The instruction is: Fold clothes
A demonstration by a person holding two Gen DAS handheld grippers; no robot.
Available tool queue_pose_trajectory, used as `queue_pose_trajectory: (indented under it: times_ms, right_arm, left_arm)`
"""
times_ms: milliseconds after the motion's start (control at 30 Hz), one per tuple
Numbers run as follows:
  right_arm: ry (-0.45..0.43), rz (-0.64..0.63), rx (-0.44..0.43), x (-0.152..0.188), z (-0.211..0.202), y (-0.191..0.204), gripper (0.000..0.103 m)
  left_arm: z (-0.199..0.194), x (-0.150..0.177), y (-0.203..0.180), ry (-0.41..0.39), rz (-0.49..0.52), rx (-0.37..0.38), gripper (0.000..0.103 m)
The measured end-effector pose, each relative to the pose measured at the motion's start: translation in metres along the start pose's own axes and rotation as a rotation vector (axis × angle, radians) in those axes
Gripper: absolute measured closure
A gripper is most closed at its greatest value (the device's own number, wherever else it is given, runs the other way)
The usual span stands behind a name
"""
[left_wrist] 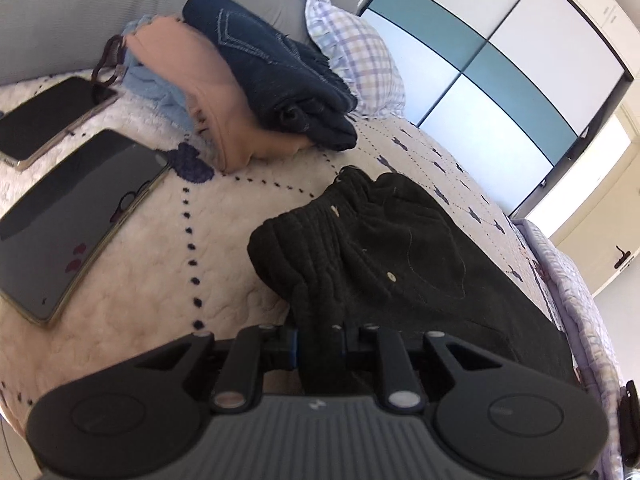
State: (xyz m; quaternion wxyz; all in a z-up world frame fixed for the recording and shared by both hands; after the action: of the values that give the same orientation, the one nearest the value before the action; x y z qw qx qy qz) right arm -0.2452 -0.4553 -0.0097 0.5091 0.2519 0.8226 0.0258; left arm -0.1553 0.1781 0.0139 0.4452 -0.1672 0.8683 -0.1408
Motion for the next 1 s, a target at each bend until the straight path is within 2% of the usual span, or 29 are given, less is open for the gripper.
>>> queue_pose_trajectory:
  times_ms: [267, 333, 500, 600, 667, 700, 767, 833, 933, 1000]
  right_arm:
    - [-0.106, 0.037, -0.072, -0.028, -0.041, 0.01, 0.091]
    - [-0.056, 0.055, -0.045, -0.023, -0.032, 0.008, 0.091]
    - [0.128, 0.164, -0.016, 0.021, -0.025, -0.025, 0.091]
    - [0.237, 0.088, -0.003, 0.044, -0.031, -0.029, 0.087]
    - [0.299, -0.045, 0.039, 0.058, -0.035, -0.028, 0.075]
    - [0.298, -0.112, 0.086, 0.061, -0.038, -0.028, 0.071]
    - [0.236, -0.213, 0.143, 0.053, -0.047, -0.024, 0.071]
    - [0.159, -0.236, 0.1, 0.033, -0.055, -0.014, 0.069]
    - [0.089, -0.246, -0.007, 0.0, -0.045, 0.004, 0.064]
    - [0.088, -0.251, -0.051, -0.016, -0.023, 0.013, 0.064]
  left_arm:
    - [-0.001, -0.002, -0.006, -0.007, 0.026, -0.013, 0.084]
    - [0.003, 0.003, -0.001, 0.008, 0.002, -0.015, 0.084]
    - [0.006, 0.012, 0.007, 0.01, 0.005, -0.009, 0.083]
    - [0.008, 0.011, 0.01, 0.013, 0.008, 0.003, 0.081]
    - [0.01, 0.011, 0.01, 0.02, 0.008, 0.006, 0.081]
    - [0.011, 0.01, 0.01, 0.022, 0.009, 0.007, 0.081]
    - [0.011, 0.01, 0.008, 0.024, 0.021, 0.002, 0.08]
    - [0.012, 0.011, 0.006, 0.023, 0.035, -0.003, 0.079]
    - [0.014, 0.013, 0.008, 0.024, 0.021, -0.003, 0.077]
    - [0.015, 0.014, 0.009, 0.02, 0.017, -0.006, 0.076]
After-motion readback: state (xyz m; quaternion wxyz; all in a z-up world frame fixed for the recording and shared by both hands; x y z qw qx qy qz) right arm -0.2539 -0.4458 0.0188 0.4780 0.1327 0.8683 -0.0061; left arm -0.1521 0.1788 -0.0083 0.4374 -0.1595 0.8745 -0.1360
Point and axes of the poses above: each gripper's, at about its wrist camera, not at the fingertips, and z roughly the way its jaws point, y to its left, x to its underside, the point moved 5 cm from there along z, roughly the way its jaws point, and after that the axes turned 9 degrees about z, right-handed, at the moved point
